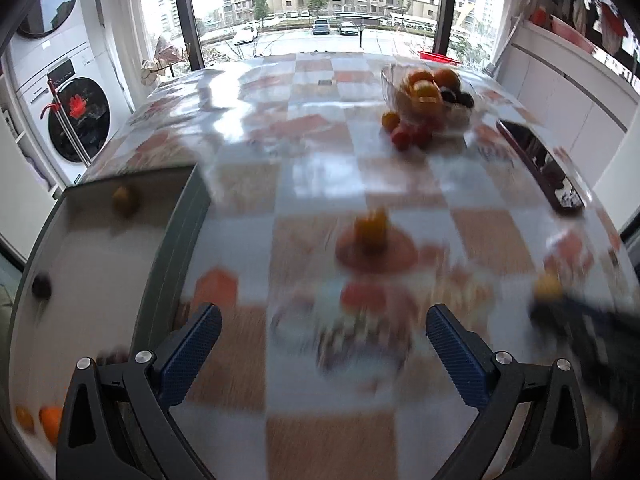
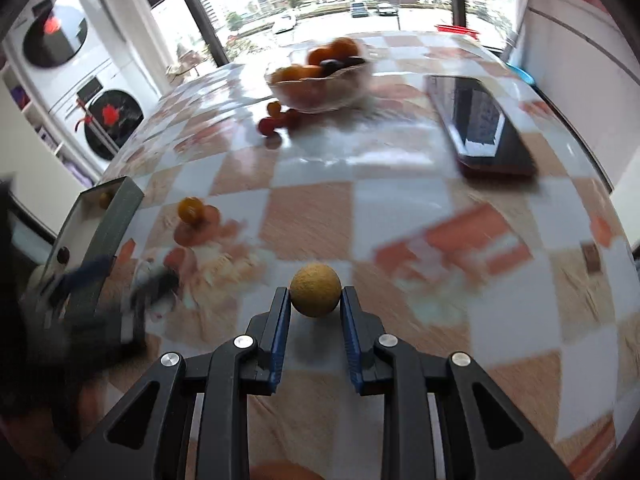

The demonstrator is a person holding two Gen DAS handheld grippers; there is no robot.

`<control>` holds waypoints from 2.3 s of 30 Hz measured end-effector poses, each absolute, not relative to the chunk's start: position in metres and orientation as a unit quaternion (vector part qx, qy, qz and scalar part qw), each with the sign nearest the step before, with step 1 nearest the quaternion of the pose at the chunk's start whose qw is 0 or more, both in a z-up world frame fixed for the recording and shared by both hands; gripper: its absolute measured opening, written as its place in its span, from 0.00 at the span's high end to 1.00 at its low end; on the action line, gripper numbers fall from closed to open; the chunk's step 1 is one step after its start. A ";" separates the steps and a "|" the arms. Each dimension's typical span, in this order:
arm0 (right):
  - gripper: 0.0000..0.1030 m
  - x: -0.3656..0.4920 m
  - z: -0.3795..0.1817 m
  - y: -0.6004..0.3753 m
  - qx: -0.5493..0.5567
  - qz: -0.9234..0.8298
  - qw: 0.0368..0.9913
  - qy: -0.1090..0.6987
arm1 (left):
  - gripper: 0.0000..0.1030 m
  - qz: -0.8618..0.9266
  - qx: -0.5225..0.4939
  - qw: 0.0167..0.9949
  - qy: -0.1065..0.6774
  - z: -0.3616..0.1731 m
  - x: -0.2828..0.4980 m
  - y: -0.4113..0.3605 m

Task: Organize fruits
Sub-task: 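Grasp a yellow-brown round fruit with the right tool while the left grasps a small orange, then carry the small orange with the left tool while the right carries the yellow fruit over the tray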

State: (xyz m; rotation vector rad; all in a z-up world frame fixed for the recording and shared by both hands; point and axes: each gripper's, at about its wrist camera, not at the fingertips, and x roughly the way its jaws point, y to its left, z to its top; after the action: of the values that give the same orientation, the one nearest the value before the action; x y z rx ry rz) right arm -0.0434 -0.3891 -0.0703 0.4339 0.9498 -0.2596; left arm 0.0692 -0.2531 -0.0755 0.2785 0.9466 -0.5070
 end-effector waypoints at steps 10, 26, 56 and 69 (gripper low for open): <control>0.73 -0.077 -0.074 -0.396 0.219 -0.128 0.861 0.442 | 0.24 -0.236 0.132 0.844 0.463 -0.087 0.096 -0.288; 0.73 -0.092 -0.067 -0.375 0.211 -0.128 0.857 0.452 | 0.77 -0.292 0.095 0.830 0.465 -0.065 0.044 -0.234; 0.73 -0.017 -0.021 -0.217 0.116 -0.007 0.871 0.477 | 0.77 -0.147 0.036 0.901 0.406 -0.032 0.054 -0.045; 0.73 0.038 -0.026 -0.142 0.065 0.059 0.868 0.489 | 0.77 -0.112 0.026 0.901 0.418 -0.048 0.071 -0.023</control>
State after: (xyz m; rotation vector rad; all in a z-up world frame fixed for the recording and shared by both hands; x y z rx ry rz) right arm 0.0382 -0.1420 -0.0260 0.1355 1.0239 0.1238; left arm 0.0714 -0.0230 -0.0479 0.0542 0.8643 -0.2308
